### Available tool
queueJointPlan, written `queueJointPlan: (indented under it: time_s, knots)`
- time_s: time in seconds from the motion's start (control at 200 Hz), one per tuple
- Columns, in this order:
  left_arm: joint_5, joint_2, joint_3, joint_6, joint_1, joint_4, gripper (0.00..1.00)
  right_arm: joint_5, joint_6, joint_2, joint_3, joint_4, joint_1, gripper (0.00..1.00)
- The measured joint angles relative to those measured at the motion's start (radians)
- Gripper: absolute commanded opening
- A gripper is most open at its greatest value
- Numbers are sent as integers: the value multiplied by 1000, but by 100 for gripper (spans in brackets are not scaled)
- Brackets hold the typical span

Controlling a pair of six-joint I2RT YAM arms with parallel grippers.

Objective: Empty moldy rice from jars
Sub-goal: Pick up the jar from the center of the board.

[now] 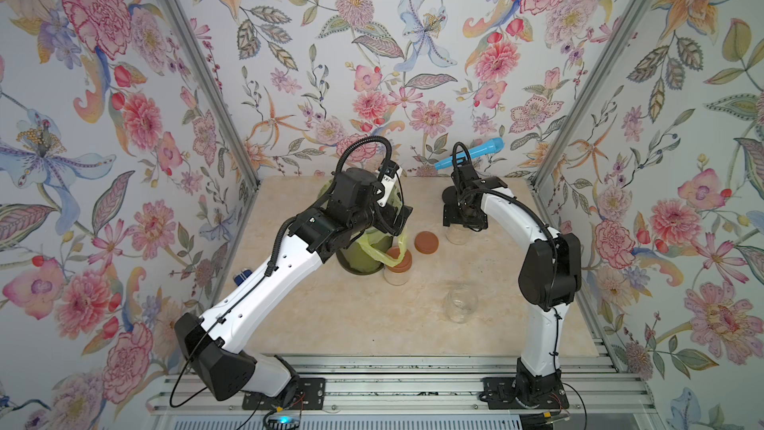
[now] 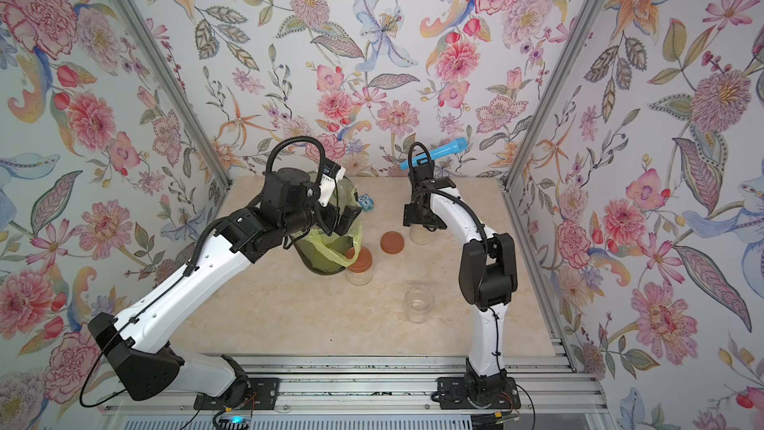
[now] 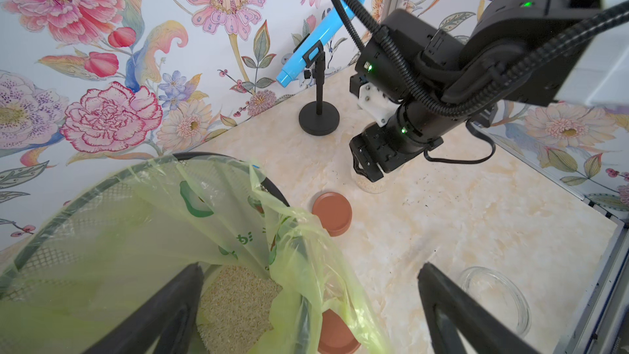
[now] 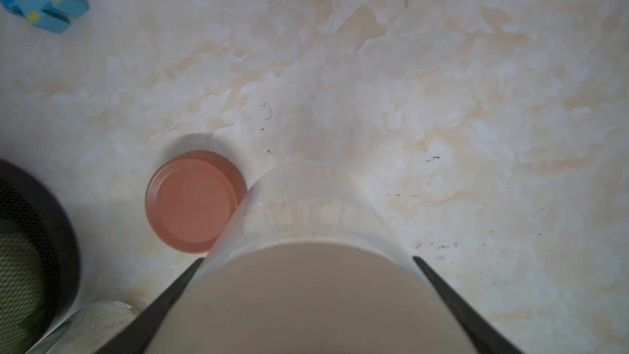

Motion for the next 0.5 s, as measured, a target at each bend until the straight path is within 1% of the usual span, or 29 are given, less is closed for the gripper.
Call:
queueJointPlan:
  time_s: [0.205, 0.5]
  knots:
    - [28, -69, -59, 25, 0, -33, 100, -11, 1, -72, -1, -43, 43, 0]
    - [71, -147, -134, 43, 0, -73, 100, -17, 2, -113, 18, -144, 106, 0]
